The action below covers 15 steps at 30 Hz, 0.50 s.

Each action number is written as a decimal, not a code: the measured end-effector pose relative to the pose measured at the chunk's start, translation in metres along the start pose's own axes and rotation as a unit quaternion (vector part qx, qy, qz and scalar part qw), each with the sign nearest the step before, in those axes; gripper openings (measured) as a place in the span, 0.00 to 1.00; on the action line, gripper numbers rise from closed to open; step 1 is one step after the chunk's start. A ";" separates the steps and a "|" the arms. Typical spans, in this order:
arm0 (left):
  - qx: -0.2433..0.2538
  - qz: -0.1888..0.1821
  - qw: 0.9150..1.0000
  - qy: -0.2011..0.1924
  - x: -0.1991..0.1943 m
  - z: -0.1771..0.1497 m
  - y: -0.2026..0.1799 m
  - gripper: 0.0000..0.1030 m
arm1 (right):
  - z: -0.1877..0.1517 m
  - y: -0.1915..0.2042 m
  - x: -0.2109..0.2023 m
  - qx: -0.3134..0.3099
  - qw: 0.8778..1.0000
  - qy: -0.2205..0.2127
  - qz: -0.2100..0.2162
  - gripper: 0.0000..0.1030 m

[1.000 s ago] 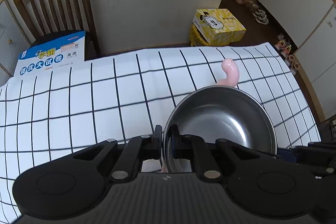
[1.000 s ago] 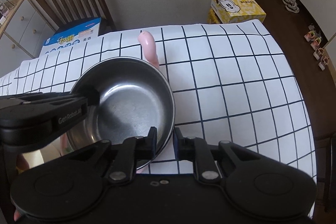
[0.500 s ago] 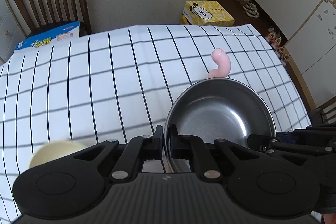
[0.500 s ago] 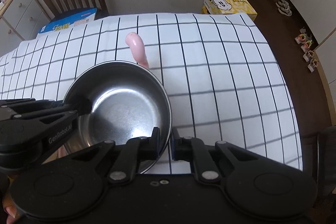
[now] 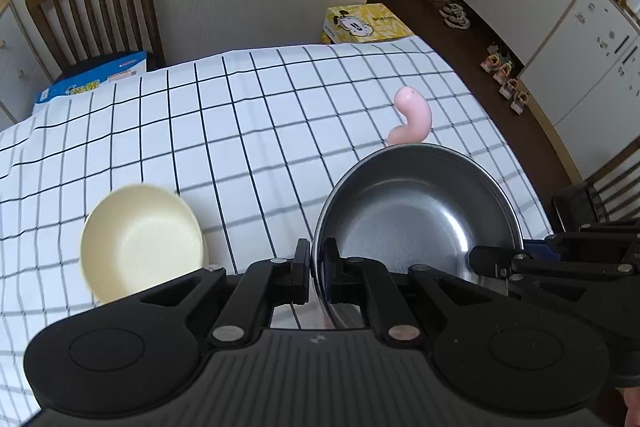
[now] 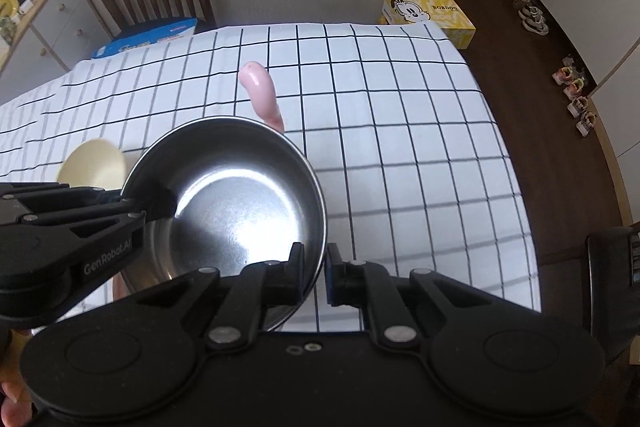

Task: Organize plates and bowls
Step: 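Lift the pink pot and carry it over the steel bowl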

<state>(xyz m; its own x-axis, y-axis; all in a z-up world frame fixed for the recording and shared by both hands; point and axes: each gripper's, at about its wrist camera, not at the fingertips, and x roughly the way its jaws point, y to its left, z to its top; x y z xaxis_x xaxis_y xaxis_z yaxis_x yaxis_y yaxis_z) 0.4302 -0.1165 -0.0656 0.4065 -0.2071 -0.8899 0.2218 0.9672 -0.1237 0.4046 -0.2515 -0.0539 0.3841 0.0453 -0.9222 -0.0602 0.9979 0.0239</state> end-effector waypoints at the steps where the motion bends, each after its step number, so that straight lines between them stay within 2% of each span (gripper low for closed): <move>1: 0.002 0.002 1.000 -0.001 -0.009 -0.006 -0.006 0.05 | -0.005 -0.002 -0.006 -0.003 1.000 -0.001 0.001 0.10; 10: -0.003 0.028 1.000 0.003 -0.068 -0.069 -0.060 0.05 | -0.067 -0.024 -0.067 -0.034 0.999 -0.015 0.024 0.07; 15: 0.000 0.032 0.999 0.011 -0.088 -0.106 -0.093 0.05 | -0.107 -0.042 -0.091 -0.051 0.998 -0.013 0.038 0.07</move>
<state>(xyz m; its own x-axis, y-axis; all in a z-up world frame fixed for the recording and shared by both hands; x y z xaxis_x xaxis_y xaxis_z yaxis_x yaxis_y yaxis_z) 0.2794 -0.1721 -0.0224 0.4009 -0.1415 -0.9051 0.1951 0.9785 -0.0666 0.2735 -0.3022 -0.0122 0.3984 0.1221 -0.9091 -0.1819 0.9819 0.0522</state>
